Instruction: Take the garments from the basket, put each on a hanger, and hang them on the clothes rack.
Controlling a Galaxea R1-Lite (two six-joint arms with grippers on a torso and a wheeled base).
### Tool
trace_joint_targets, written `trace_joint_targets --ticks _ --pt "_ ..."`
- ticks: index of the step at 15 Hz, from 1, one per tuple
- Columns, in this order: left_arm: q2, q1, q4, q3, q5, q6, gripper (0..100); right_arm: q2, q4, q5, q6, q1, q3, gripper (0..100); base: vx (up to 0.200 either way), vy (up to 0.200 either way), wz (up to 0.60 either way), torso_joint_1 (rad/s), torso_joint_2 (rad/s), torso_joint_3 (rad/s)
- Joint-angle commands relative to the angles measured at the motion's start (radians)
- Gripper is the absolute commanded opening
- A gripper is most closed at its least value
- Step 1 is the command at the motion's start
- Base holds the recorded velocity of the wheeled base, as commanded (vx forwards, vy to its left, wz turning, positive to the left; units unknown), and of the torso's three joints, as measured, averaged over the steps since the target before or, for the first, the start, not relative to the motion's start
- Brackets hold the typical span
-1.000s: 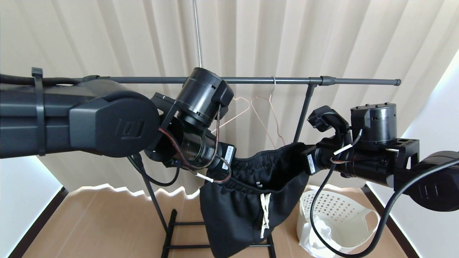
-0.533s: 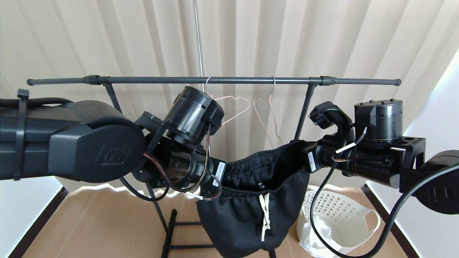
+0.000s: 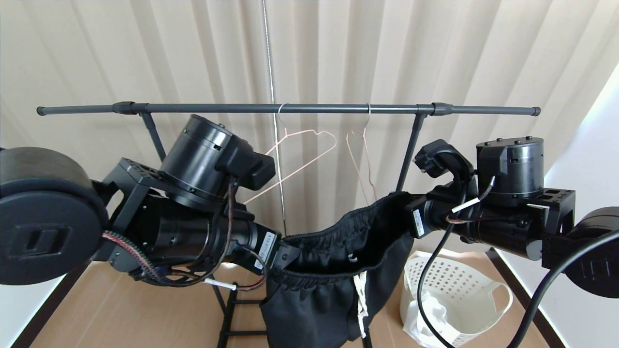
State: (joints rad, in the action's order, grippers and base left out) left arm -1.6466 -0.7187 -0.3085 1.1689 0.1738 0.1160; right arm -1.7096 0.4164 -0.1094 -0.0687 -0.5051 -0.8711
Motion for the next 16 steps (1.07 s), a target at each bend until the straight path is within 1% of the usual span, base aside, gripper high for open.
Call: trace_joint_targets --ticks 1,2,4,5,6,7,9,10,11,12,13,14,15,16 --pt "0.097 0.053 0.000 -0.049 -0.074 -0.006 100 0.004 0.001 -0.012 0.000 -0.029 0.003 0 0.000 0.000 0.00 0.000 0.00 0.000" --pt "0.119 0.071 0.002 -0.068 -0.112 -0.007 100 0.002 0.001 -0.026 0.000 -0.029 0.003 0 0.000 0.000 0.00 0.000 0.00 0.000" --pt "0.176 0.117 0.029 -0.112 -0.231 -0.012 100 -0.002 0.002 -0.036 0.000 -0.029 0.003 0 0.000 0.000 0.00 0.000 0.00 0.000" --pt "0.208 0.185 0.052 -0.150 -0.358 -0.056 100 0.002 0.001 -0.038 0.000 -0.029 0.003 0 0.000 0.000 0.00 0.000 0.00 0.000" --pt "0.208 0.209 0.058 -0.158 -0.384 -0.078 100 0.002 0.001 -0.038 0.000 -0.029 0.003 0 0.000 0.000 0.00 0.000 0.00 0.000" --pt "0.200 0.251 0.078 -0.170 -0.390 -0.124 100 0.002 0.007 -0.038 -0.002 -0.029 0.014 0 0.000 0.000 0.00 0.000 0.00 0.000" --pt "0.177 0.283 0.112 -0.167 -0.386 -0.141 100 0.010 0.009 -0.039 -0.002 -0.029 0.014 0 0.000 0.000 0.00 0.000 0.00 0.000" --pt "0.160 0.292 0.132 -0.164 -0.359 -0.141 100 0.016 0.007 -0.039 -0.002 -0.029 0.014 0 0.000 0.000 0.00 0.000 0.00 0.000" --pt "0.131 0.298 0.163 -0.164 -0.313 -0.141 100 0.021 0.005 -0.039 -0.003 -0.027 0.014 0 0.000 0.000 0.00 0.000 0.00 0.000" --pt "0.125 0.300 0.167 -0.164 -0.306 -0.141 100 0.022 0.005 -0.039 -0.003 -0.027 0.014 0 0.000 0.000 0.00 0.000 0.00 0.000" --pt "0.070 0.315 0.227 -0.163 -0.260 -0.144 100 0.038 0.001 -0.039 -0.006 -0.023 0.015 0 0.000 0.000 0.00 0.000 0.00 0.000" --pt "0.019 0.334 0.273 -0.147 -0.249 -0.168 100 0.048 0.001 -0.041 -0.008 -0.015 0.023 0 0.000 0.000 0.00 0.000 0.00 0.000" --pt "-0.032 0.354 0.302 -0.120 -0.235 -0.211 100 0.062 0.002 -0.039 -0.040 0.002 0.038 0 0.000 0.000 0.00 0.000 0.00 0.000" --pt "-0.073 0.360 0.321 -0.087 -0.223 -0.231 100 0.074 0.009 -0.039 -0.072 0.010 0.055 0 0.000 0.000 0.00 0.000 0.00 0.000"
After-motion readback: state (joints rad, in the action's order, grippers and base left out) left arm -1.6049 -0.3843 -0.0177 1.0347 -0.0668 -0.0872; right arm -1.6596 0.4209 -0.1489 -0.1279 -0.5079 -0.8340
